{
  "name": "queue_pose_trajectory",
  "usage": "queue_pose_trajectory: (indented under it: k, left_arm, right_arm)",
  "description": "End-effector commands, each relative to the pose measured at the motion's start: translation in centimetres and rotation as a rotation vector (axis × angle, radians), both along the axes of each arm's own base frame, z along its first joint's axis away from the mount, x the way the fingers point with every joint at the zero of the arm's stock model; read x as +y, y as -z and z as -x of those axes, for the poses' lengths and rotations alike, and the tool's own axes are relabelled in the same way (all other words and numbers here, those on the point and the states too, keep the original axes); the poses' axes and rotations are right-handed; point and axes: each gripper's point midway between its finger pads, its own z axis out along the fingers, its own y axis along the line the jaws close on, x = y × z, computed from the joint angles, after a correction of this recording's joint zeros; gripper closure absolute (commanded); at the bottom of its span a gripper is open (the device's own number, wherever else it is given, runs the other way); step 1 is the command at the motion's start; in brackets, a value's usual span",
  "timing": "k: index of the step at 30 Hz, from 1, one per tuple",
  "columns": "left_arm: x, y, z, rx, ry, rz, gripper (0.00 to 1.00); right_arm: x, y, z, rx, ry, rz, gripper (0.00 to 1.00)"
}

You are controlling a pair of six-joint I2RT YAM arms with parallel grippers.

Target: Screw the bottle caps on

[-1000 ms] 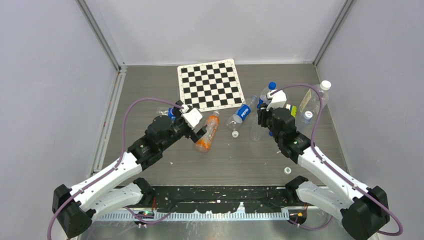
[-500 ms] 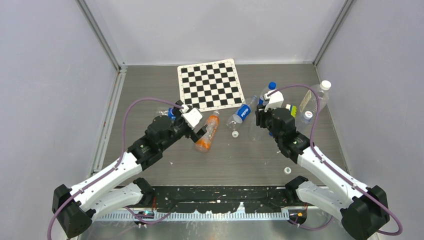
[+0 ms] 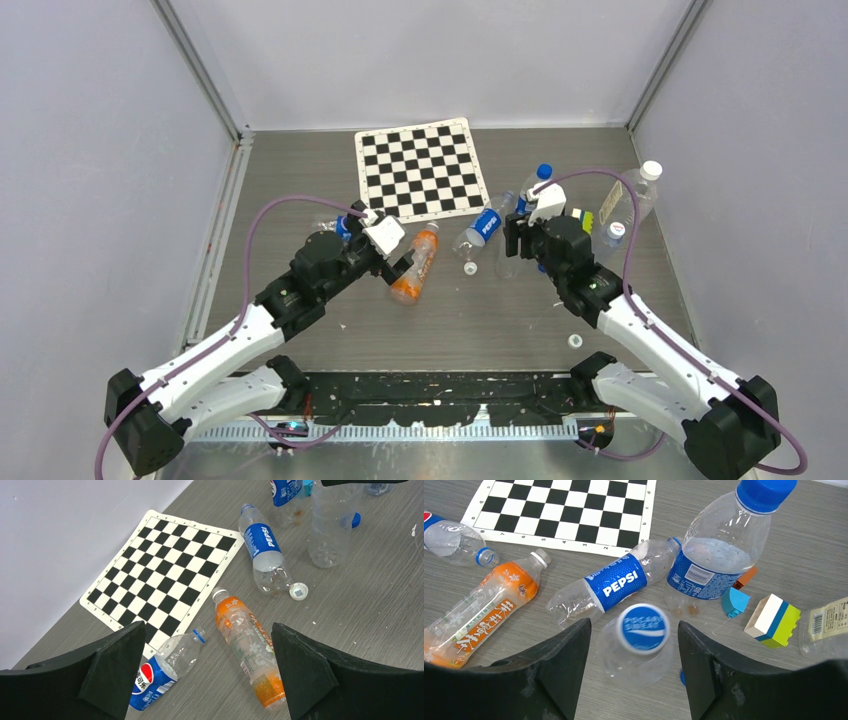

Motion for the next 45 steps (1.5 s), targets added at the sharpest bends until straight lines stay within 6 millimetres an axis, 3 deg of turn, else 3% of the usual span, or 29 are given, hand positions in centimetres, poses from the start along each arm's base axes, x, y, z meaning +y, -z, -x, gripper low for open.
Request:
queue_pose_trajectory:
  k: [1, 15, 22, 28, 32, 39, 45]
  left_arm:
    - [-0.1, -1.9, -0.2, -0.059, 0.005, 0.048, 0.0]
    - [-0.1, -2.0, -0.1, -0.059, 0.006, 0.052, 0.0]
    - [0.5, -3.0, -0.1, -0.081, -0.014, 0.066, 0.0]
    - [2.8, -6.6, 0.5, -0.125, -0.089, 0.11, 0.0]
    - [5.2, -8.1, 2.2, -0.11, -0.13, 0.135, 0.0]
    - [10.1, -7.3, 5.6, -0.066, -0.236, 0.3, 0.0]
    - [12.4, -6.0, 8.3, -0.078, -0.231, 0.435, 0.0]
  right_arm:
    - [0.1, -3.6, -0.1, -0.076, -0.01, -0.036, 0.29]
    - [-0.3, -6.2, 0.6, -0.134, -0.01, -0.073, 0.21]
    - [-2.1, -8.9, 2.3, -0.195, 0.061, -0.163, 0.07]
    - [-6.5, -12.4, 6.8, -0.304, 0.16, -0.225, 0.04]
    - [-9.6, -13.6, 10.3, -0.397, 0.203, -0.241, 0.04]
    - [-14.0, -13.3, 15.1, -0.467, 0.29, -0.256, 0.02]
    - [-14.9, -13.3, 16.9, -0.438, 0.274, -0.203, 0.0]
